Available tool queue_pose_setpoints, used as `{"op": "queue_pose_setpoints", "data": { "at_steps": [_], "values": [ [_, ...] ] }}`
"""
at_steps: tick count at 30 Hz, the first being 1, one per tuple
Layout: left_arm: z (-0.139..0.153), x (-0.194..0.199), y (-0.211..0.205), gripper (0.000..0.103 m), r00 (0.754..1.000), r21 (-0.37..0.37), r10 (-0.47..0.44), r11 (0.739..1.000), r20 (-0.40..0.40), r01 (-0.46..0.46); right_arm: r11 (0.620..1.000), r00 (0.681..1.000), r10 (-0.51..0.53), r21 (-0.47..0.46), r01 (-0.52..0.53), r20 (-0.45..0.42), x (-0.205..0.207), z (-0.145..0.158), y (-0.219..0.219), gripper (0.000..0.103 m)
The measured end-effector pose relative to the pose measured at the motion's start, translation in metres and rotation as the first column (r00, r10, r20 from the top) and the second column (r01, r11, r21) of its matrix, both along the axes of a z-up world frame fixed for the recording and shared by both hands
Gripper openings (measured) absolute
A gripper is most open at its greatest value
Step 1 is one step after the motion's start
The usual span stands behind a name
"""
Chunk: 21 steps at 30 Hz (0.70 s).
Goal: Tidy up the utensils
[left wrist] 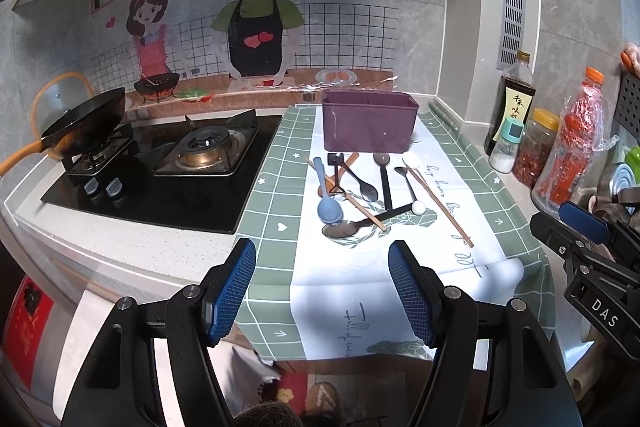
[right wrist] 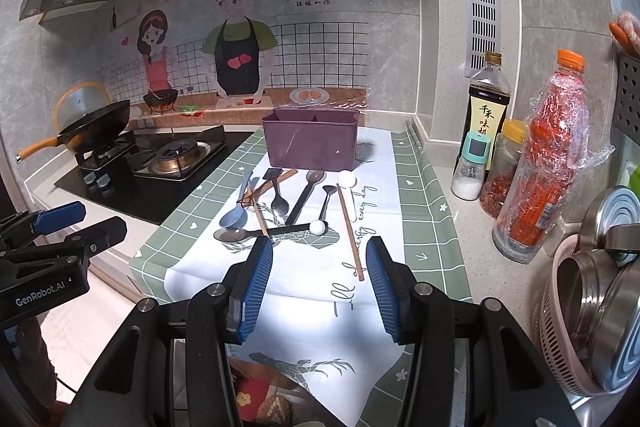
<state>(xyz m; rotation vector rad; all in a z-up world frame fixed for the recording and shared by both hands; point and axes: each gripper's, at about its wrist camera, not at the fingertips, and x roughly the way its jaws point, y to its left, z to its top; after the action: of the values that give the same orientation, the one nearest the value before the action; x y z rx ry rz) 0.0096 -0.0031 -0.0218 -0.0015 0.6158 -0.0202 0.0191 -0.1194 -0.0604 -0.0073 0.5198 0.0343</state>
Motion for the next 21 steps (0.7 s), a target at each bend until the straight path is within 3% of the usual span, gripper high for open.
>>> {"op": "queue_pose_setpoints", "data": {
  "at_steps": [21],
  "values": [
    [-0.022, 0.052, 0.006, 0.069, 0.994, -0.040, -0.010, 0.999, -0.110, 0.006, 1.000, 0.998, -0.014, 0.000, 0.014, -0.066, 0.042, -0.019, -0.009, 0.045]
  ]
}}
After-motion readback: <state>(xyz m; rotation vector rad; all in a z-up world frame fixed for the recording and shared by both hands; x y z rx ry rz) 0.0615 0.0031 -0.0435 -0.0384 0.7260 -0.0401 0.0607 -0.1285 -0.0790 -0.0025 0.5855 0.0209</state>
